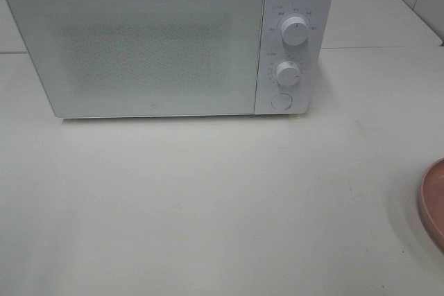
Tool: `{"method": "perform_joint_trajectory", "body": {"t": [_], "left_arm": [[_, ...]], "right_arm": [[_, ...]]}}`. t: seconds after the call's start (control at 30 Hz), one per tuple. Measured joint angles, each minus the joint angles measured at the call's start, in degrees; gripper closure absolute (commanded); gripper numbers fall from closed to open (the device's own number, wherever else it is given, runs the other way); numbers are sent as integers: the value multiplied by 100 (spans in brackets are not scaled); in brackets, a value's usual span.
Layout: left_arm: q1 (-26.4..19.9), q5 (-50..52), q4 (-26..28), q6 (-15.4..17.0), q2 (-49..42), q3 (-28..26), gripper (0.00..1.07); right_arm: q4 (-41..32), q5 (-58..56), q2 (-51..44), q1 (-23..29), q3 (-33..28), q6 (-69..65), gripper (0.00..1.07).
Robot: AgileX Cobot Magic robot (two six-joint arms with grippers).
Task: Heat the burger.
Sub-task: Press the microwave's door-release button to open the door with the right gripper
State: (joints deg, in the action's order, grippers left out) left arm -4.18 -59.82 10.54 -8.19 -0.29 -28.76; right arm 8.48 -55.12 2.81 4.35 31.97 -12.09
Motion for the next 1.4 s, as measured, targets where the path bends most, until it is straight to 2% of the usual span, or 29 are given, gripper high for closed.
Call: {"method": "perform_joint_trajectory", "body": {"t": [0.5, 0.87, 1.2, 1.27, 1.4], "left_arm": [[0, 0, 0, 0, 0, 0, 9], [0, 0, 0, 0, 0, 0, 9], [0, 0, 0, 0, 0, 0, 9], [0, 0, 0, 0, 0, 0, 9], [0, 0, 0, 0, 0, 0, 9]], "right_arm": [[11, 1209, 1278, 0, 6, 0, 31], [23, 1639, 2166, 0, 6, 0, 31], [40, 2939, 2624, 0, -676, 0, 31], [40, 3644, 2722, 0, -991, 0, 31], [40, 4177, 2830, 0, -1192, 0, 31]]}}
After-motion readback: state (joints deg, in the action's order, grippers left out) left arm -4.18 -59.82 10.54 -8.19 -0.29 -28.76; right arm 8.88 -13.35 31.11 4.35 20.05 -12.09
